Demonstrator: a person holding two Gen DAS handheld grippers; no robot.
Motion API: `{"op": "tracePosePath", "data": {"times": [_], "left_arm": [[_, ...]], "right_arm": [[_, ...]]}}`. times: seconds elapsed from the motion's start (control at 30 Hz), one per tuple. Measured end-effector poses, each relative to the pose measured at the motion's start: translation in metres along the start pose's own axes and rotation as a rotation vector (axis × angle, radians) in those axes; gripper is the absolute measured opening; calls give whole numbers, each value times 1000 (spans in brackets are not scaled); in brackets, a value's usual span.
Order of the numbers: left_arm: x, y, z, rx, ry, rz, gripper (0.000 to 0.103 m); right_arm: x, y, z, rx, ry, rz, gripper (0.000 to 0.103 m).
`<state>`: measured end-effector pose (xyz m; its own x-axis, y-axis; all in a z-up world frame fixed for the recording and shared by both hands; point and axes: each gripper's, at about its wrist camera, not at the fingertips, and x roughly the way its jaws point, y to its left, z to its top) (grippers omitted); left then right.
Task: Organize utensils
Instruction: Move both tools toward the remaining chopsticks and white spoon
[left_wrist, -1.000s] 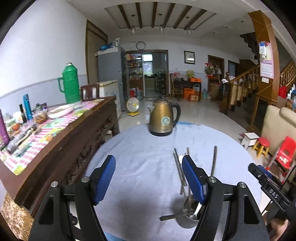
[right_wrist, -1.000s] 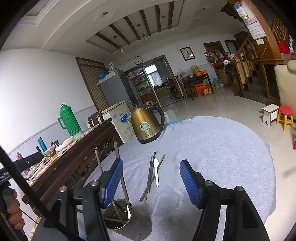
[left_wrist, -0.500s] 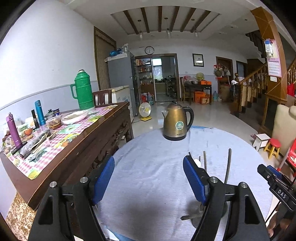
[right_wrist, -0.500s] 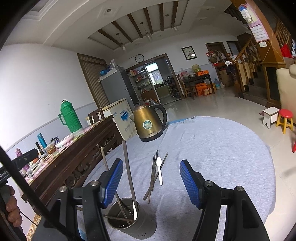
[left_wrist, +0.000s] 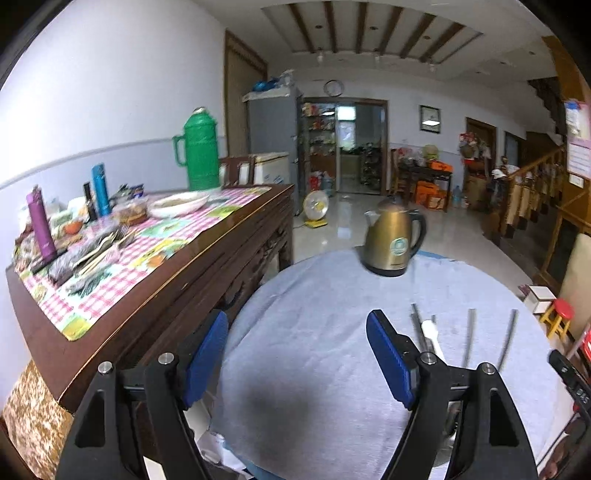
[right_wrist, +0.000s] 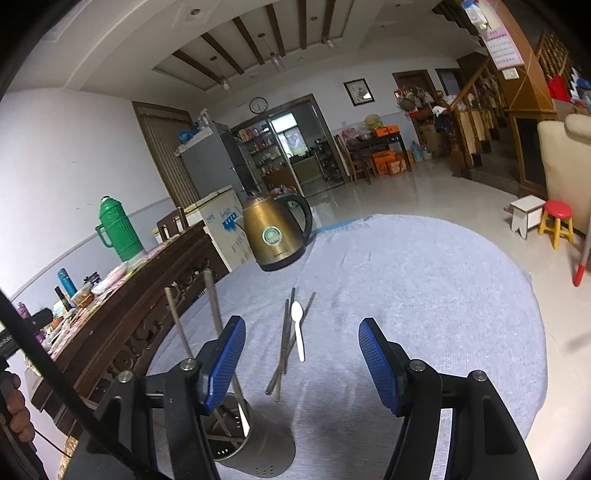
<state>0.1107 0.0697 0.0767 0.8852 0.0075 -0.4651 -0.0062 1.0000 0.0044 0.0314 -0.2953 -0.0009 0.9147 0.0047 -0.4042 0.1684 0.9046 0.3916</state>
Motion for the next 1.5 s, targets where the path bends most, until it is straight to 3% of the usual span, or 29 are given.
{"op": "tracePosePath", "data": {"times": [0.2,0.37,0.43,0.5,0.7,0.87,1.07,1.23,1.5], "left_arm": [[35,22,-11,-46,78,33,78],[65,17,-26,-34,165,12,78],[80,12,-35,-27,211,-7,78],[91,7,-41,-23,247,-26,78],[122,-8,-59,9,343,-60,78],[154,-20,-67,55,411,-94,78],[192,-40,-67,107,481,-140,78],[212,-59,-63,137,509,-169,78],[246,-87,-45,202,536,-171,78]], "right_arm": [[17,-17,-5,48,43,-14,67],[30,-26,-9,62,93,8,67],[37,-29,-10,73,122,29,58],[45,-33,-13,79,156,42,42],[75,-51,-21,130,255,71,40],[122,-60,-12,118,361,102,40],[185,-45,9,42,427,145,40],[246,-26,24,33,505,227,40],[316,-9,28,19,575,225,40]]}}
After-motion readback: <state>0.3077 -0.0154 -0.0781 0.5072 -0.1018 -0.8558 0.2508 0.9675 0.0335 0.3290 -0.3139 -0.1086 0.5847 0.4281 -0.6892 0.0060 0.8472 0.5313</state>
